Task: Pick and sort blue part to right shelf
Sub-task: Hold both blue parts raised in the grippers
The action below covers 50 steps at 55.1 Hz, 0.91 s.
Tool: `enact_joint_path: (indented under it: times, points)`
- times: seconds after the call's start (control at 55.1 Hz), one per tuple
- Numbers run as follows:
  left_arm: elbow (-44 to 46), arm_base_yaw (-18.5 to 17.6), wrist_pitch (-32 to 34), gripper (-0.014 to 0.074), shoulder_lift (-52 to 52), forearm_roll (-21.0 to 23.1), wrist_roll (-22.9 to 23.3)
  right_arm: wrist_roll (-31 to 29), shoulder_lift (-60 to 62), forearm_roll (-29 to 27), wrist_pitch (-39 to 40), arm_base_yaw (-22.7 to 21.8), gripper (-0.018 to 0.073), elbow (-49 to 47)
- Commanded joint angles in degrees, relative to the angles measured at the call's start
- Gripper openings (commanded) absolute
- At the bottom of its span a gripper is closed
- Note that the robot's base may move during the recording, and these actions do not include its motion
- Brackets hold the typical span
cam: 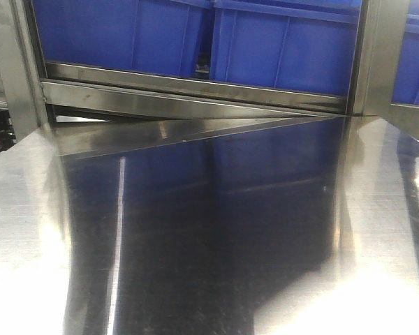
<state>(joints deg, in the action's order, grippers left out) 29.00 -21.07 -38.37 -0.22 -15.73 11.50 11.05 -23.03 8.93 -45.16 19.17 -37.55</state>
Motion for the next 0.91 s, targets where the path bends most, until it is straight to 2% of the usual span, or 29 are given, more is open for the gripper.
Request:
enact_joint_path:
  times: [0.0,0.254,0.889]
  points:
    - [1.4,-0.2,5.3,0.0321,-0.8,-0.6,0.5,-1.0,5.3,1.3,4.3,-0.1,0.0300,0.2]
    - [1.4,-0.2,5.3,0.0321,-0.8,-0.6,0.5,-6.5,15.3,1.3,5.3,-0.1,0.0300,1.1]
    - [1.4,-0.2,5.3,0.0321,-0.8,-0.6,0.5,-6.6,17.8,1.3,4.5,-0.1,0.0300,1.1]
